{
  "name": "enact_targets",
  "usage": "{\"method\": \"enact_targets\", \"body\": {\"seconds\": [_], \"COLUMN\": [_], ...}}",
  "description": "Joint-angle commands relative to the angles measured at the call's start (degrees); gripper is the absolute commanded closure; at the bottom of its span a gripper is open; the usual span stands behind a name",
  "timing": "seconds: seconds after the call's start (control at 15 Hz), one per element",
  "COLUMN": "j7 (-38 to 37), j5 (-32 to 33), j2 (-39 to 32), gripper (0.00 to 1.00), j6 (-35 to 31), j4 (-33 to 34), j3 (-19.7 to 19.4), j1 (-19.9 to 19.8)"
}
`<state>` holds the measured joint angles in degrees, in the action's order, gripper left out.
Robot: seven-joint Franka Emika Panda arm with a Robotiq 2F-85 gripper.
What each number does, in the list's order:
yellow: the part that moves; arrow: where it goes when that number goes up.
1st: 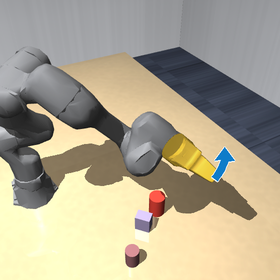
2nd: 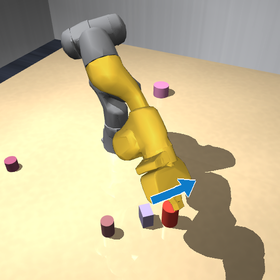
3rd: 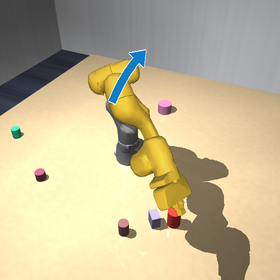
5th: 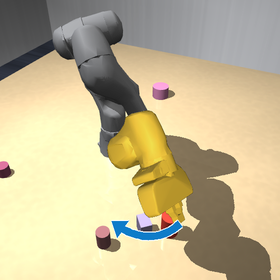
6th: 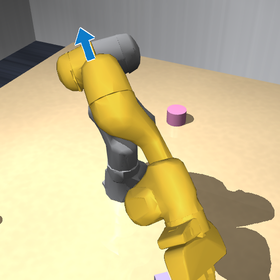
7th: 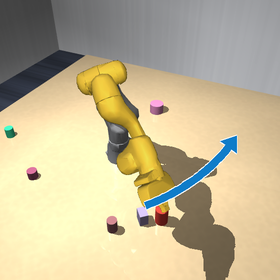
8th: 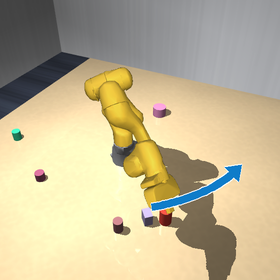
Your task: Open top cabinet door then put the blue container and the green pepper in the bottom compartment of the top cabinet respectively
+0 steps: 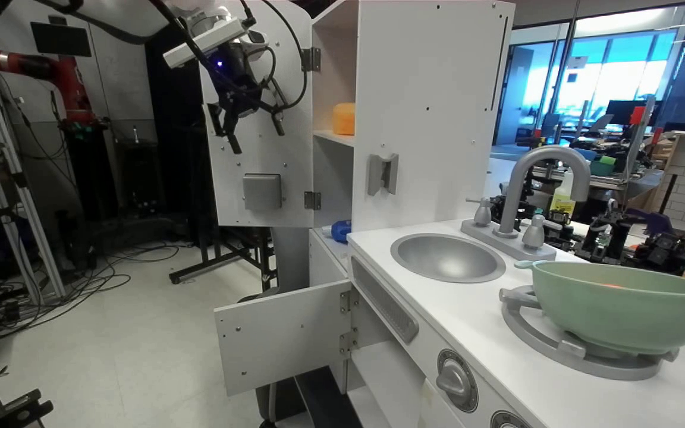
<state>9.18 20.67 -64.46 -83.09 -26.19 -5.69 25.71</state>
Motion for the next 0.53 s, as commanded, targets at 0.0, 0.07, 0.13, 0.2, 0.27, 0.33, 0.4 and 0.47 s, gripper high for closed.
{"method": "enact_targets", "body": {"seconds": [0.0, 0.07, 0.13, 0.2, 0.27, 0.33, 0.4, 0.47], "j7": [4.7, 5.2, 5.1, 4.4, 3.6, 2.4, 1.7, 0.8], "j5": [-1.2, -1.4, -1.5, -1.5, -1.3, -1.4, -1.5, -1.7], "j2": [0.3, 0.4, 0.3, 0.7, 1.7, 1.4, 1.7, 1.8], "gripper": [0.00, 0.00, 0.00, 0.00, 0.00, 0.00, 0.00, 0.00], "j6": [5.8, 6.1, 5.7, 4.6, 3.1, 1.5, 1.1, 0.8], "j4": [0.7, 0.9, 1.3, 1.0, -0.4, 0.3, 0.3, 0.4], "j3": [1.3, 1.7, 2.0, 2.1, 2.1, 2.2, 2.2, 2.2], "j1": [1.0, 1.2, 1.4, 1.7, 2.1, 2.4, 2.7, 2.9]}}
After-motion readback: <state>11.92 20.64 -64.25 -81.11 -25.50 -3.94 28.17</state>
